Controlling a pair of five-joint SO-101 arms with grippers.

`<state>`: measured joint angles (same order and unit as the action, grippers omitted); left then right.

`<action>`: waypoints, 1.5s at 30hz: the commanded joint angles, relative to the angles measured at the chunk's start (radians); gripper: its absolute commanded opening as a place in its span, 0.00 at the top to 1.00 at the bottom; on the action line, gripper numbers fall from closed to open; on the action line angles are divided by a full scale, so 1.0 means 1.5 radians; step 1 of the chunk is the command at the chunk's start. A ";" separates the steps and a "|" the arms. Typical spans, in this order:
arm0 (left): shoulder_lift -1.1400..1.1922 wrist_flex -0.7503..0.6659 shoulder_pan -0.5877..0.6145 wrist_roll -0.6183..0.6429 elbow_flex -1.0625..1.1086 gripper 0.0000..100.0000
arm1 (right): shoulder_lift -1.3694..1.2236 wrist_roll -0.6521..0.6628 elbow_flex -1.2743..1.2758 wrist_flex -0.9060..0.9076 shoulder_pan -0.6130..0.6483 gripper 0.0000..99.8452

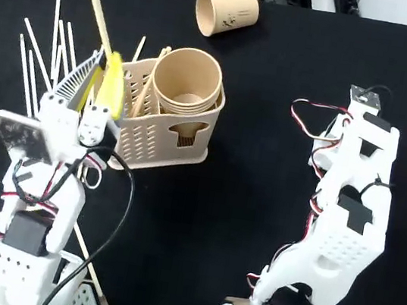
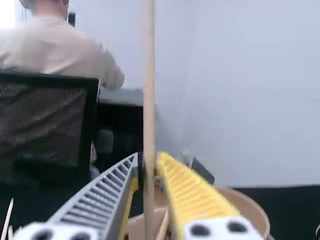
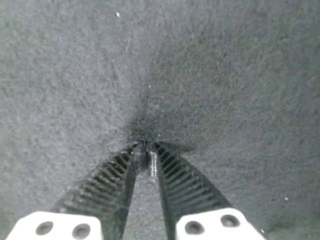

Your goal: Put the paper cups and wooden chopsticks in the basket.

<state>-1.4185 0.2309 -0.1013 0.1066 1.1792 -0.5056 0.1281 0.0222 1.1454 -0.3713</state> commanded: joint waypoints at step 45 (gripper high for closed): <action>0.851 0.554 0.847 0.103 -0.279 0.72 | 0.015 0.005 0.005 -0.004 0.018 0.99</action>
<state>-0.1373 1.0748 1.1554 0.2739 0.7894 -0.5056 0.1281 0.0222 1.1454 -0.3713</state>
